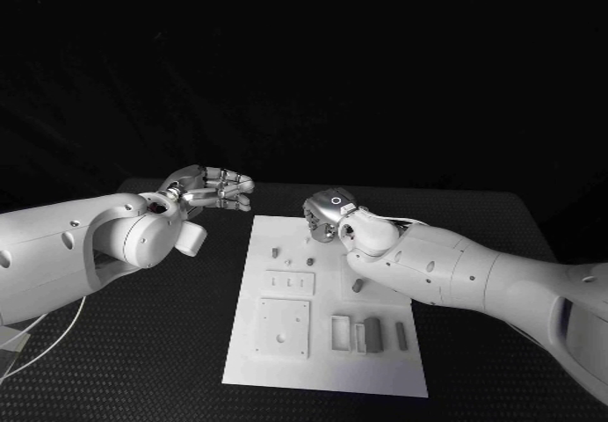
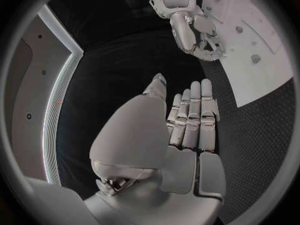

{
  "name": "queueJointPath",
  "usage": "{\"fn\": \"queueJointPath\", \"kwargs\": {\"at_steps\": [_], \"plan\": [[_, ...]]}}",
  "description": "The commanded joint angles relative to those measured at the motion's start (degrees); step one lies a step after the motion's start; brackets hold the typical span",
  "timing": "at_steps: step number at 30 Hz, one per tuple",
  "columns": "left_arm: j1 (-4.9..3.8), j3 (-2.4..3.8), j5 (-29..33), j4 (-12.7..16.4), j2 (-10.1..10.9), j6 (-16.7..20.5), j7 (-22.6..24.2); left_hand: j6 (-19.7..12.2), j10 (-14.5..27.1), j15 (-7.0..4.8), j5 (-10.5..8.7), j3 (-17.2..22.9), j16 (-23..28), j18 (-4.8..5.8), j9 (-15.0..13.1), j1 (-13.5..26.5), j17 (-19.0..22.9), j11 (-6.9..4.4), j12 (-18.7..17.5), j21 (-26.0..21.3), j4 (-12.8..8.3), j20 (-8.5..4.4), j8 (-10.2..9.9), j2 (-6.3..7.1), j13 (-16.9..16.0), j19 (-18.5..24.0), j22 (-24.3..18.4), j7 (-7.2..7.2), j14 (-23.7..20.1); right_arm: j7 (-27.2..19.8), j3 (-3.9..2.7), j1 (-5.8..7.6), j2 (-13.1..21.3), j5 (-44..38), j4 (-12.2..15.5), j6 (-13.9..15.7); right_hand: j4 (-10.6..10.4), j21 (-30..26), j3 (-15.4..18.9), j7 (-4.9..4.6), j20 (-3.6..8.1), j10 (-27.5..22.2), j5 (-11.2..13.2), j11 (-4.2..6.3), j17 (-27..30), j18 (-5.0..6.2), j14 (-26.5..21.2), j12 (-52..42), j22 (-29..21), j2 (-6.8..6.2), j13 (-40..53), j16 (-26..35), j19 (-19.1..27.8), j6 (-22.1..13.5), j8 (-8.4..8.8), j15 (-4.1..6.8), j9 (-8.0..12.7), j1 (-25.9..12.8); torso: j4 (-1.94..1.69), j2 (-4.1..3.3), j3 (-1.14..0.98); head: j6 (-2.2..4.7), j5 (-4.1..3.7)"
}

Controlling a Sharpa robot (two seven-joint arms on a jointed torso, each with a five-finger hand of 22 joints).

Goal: Assemble the parts on the task board

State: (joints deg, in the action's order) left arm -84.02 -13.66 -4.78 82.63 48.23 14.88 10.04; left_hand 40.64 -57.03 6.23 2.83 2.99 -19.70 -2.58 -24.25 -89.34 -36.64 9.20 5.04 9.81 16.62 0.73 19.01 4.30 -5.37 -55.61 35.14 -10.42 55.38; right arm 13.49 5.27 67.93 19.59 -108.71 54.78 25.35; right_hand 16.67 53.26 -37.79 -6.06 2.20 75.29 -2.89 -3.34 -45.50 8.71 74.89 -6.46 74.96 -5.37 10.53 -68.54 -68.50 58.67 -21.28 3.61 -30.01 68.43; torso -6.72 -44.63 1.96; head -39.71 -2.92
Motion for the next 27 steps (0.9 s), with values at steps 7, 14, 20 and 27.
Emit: {"fn": "queueJointPath", "kwargs": {"at_steps": [7,14,20,27], "plan": [[-0.19,0.04,-0.42,0.18,-0.38,-0.10,0.68,0.18,-0.02,0.27,0.04,-0.36,0.33,-0.69,0.08,0.15,-0.08,-0.19,-0.38,-0.21,0.02,0.05,-0.23,0.52,0.08,-0.36,-0.08,-0.04,0.22,1.22,0.00,0.03,-1.26,-1.60,-0.63,-0.79,0.10,0.40,-0.43,-0.09,0.31,1.89,-0.12,1.26,0.08,6.29,-0.24,-0.56,1.08,0.21,3.22,-0.38,0.01,0.35,-0.18,0.70,-0.11,0.42,-0.14,-0.02,0.02,0.01,0.00],[-0.17,0.00,-0.44,-0.46,-0.95,-0.22,0.48,0.19,0.06,0.27,0.04,-0.39,0.39,-0.67,0.10,0.18,-0.13,-0.10,-0.51,-0.25,0.05,0.06,-0.25,0.54,0.11,-0.37,-0.08,-0.06,0.24,1.17,0.00,0.03,-1.38,-1.48,-0.81,-1.28,0.11,0.41,-0.46,-0.09,0.31,1.89,-0.12,1.26,0.09,6.29,-0.25,-0.54,1.07,0.19,3.27,-0.40,0.01,0.36,-0.15,0.70,-0.14,0.39,-0.01,-0.05,0.14,-0.19,0.00],[-0.17,-0.01,-0.44,-0.37,-0.90,-0.22,0.55,0.18,0.12,0.28,0.04,-0.39,0.43,-0.67,0.11,0.20,-0.16,-0.06,-0.59,-0.27,0.05,0.06,-0.27,0.54,0.13,-0.38,-0.08,-0.05,0.23,1.69,0.01,0.02,-1.25,-1.56,-1.20,-1.52,0.10,0.42,-0.49,-0.09,0.30,1.89,-0.12,1.26,0.11,6.29,-0.25,-0.52,1.07,0.19,3.32,-0.42,0.01,0.37,-0.13,0.70,-0.16,0.35,-0.06,-0.08,0.10,-0.30,-0.04],[-0.17,-0.01,-0.44,-0.28,-0.76,-0.14,0.55,0.18,0.14,0.28,0.04,-0.39,0.46,-0.67,0.12,0.20,-0.19,-0.04,-0.63,-0.29,0.04,0.06,-0.28,0.54,0.13,-0.38,-0.08,-0.04,0.24,1.89,0.01,0.02,-1.07,-1.75,-1.35,-2.02,0.11,0.44,-0.52,-0.08,0.29,1.89,-0.12,1.26,0.12,6.29,-0.26,-0.51,1.07,0.18,3.36,-0.45,0.01,0.38,-0.11,0.70,-0.18,0.34,0.03,-0.07,0.05,-0.26,-0.11]]}}
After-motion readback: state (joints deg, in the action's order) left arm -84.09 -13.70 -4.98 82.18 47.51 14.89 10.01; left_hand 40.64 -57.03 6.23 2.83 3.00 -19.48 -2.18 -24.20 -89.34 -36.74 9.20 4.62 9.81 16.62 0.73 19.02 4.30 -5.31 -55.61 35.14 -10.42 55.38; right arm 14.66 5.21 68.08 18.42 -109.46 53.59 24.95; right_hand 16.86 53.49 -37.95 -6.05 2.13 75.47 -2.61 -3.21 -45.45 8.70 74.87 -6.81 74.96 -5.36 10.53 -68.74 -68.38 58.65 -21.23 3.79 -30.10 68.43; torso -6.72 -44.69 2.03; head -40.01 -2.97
